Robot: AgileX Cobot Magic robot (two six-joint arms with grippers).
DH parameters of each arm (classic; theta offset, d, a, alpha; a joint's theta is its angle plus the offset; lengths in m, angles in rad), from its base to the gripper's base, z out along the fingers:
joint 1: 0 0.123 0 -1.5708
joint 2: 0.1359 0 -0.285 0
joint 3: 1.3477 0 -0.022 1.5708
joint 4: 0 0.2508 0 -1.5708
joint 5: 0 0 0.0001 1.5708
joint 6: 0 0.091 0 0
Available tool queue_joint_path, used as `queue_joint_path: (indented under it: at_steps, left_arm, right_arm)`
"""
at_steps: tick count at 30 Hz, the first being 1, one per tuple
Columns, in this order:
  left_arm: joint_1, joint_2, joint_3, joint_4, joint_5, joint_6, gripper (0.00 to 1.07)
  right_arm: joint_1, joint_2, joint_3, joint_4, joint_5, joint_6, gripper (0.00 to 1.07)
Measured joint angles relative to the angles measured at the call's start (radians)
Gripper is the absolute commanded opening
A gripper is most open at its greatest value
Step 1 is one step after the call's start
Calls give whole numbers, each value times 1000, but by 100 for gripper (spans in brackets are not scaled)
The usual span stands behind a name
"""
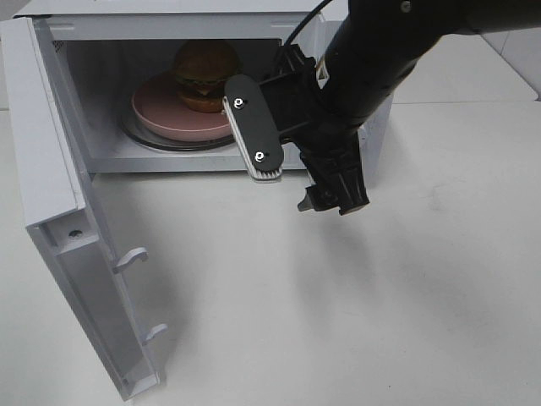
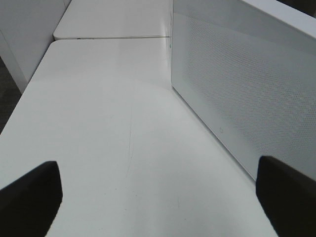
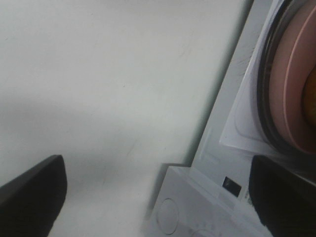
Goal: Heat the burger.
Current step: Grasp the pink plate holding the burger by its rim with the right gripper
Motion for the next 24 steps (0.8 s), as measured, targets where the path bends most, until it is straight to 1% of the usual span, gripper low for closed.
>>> queue_joint_path:
  at_steps: [1,3,5,6,12,14,24]
  left_arm:
    - [0,0,0,0,0,0,100]
    - [0,0,0,0,0,0,100]
    - [0,0,0,0,0,0,100]
    - [0,0,0,0,0,0,100]
    - [0,0,0,0,0,0,100]
    - [0,0,0,0,0,0,100]
    - [0,0,0,0,0,0,100]
  right_arm:
    - [0,0,0,0,0,0,94]
    - [6,56,-64,0,-7,4,93]
    - [6,67,-76,0,-11,5,93]
    - [7,92,-102,-5,-25,6,93]
    - [11,133,-142,-19,-59,26,93]
    - [11,175,-176,-24,-79,31,92]
    - [11,283,-277,-27,-81,71,90]
